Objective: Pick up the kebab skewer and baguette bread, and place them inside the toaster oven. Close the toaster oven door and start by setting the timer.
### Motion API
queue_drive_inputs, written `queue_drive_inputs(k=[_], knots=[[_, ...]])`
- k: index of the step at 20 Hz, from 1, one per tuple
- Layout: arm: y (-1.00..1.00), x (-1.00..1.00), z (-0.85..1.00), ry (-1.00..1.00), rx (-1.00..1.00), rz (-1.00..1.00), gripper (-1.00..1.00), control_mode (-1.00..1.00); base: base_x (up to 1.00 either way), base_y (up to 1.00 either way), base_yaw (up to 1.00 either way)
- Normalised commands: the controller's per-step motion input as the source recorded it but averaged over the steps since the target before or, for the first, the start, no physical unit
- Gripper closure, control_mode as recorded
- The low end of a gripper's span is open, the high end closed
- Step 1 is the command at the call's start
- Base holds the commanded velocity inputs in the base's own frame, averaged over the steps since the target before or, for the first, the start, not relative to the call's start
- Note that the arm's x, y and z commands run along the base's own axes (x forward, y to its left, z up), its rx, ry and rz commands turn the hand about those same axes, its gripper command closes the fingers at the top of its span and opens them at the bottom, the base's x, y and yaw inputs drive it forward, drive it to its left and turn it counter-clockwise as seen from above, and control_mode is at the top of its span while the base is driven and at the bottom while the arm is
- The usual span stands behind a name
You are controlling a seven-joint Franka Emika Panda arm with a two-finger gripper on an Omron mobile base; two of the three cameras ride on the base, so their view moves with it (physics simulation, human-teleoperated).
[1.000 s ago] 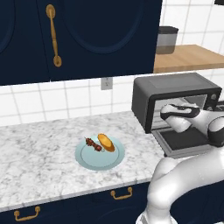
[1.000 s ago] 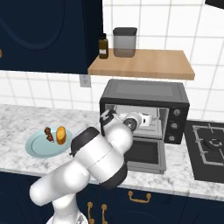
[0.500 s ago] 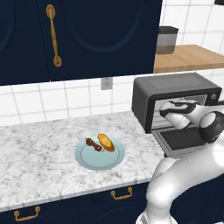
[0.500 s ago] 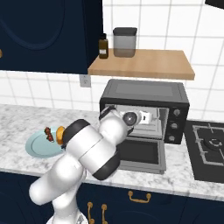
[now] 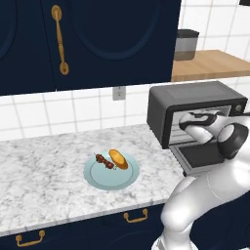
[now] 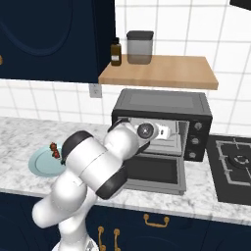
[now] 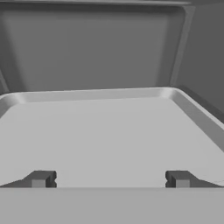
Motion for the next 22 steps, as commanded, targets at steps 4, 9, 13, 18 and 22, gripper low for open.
queue_drive_inputs(k=[4, 9, 13, 18, 22], knots=[[-0.09, -0.56, -0.55, 0.02, 0.00, 0.00, -1.00, -1.00, 0.00, 0.00, 0.00], [-0.08, -0.70, -0.65, 0.10, 0.00, 0.00, -1.00, -1.00, 0.00, 0.00, 0.00], [-0.10, -0.77, -0.70, 0.11, 0.00, 0.00, -1.00, -1.00, 0.00, 0.00, 0.00], [-0.19, -0.79, -0.71, 0.08, 0.00, 0.00, -1.00, -1.00, 0.00, 0.00, 0.00], [-0.22, -0.75, -0.69, 0.14, 0.00, 0.01, -1.00, -1.00, 0.00, 0.00, 0.00]])
